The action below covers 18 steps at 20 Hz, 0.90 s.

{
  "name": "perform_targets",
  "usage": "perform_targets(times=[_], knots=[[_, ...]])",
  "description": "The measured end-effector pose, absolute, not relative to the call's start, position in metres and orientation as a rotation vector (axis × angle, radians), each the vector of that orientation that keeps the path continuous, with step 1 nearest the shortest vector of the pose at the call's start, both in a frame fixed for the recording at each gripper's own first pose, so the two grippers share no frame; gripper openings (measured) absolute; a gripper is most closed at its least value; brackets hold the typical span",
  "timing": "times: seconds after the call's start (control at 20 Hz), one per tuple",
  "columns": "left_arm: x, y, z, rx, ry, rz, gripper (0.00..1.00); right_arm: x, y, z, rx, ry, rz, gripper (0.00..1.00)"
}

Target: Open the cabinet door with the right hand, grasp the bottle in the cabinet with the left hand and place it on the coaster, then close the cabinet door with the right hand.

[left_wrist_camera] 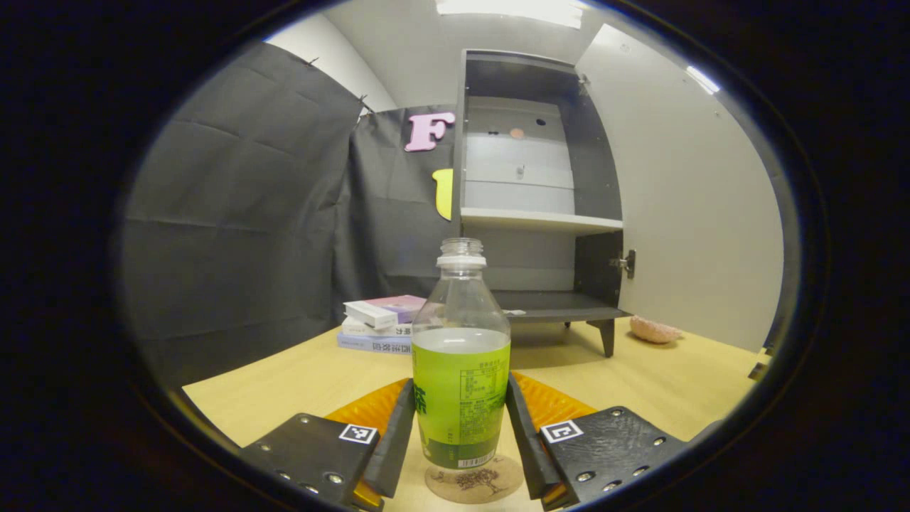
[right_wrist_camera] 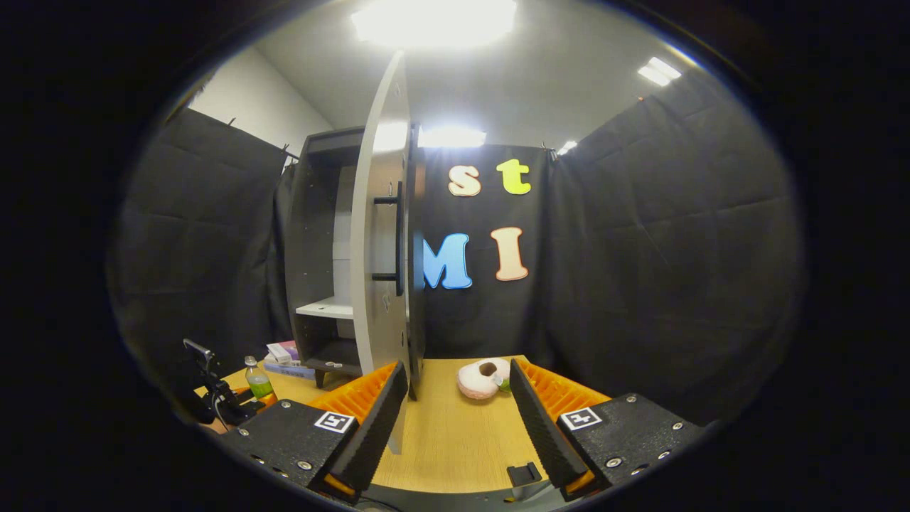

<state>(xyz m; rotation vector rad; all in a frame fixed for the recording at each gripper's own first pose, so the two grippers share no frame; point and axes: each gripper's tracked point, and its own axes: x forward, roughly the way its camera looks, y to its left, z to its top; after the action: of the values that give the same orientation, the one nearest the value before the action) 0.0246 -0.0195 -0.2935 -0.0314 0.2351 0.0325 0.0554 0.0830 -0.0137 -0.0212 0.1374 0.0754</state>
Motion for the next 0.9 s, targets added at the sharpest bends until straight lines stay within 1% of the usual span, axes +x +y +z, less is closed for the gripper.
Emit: perform_targets(times=[0.3,0.35,0.55,0.6,0.65,0.7,0.9], knots=[[0.009,-0.03,-0.316,-0.013,0.275,0.016,0.68,0.058,0.094,-0.02,-0.029,0.152,0.09,0.9],[0.008,-0.03,-0.313,-0.009,0.258,0.018,0.68,0.059,0.096,-0.021,-0.028,0.156,0.093,0.9],[0.0,-0.036,-0.317,-0.015,0.275,0.008,0.69,0.062,0.101,-0.022,-0.029,0.165,0.105,0.9],[-0.004,-0.033,-0.317,-0.016,0.279,0.01,0.72,0.063,0.103,-0.021,-0.031,0.163,0.109,0.9],[-0.005,-0.034,-0.315,-0.014,0.284,0.008,0.72,0.063,0.106,-0.021,-0.032,0.161,0.114,0.89],[-0.005,-0.036,-0.313,-0.006,0.286,0.007,0.83,0.064,0.108,-0.021,-0.032,0.16,0.12,0.89],[-0.002,-0.046,-0.296,0.029,0.292,-0.021,0.84,0.068,0.109,-0.017,-0.018,0.151,0.127,0.9]])
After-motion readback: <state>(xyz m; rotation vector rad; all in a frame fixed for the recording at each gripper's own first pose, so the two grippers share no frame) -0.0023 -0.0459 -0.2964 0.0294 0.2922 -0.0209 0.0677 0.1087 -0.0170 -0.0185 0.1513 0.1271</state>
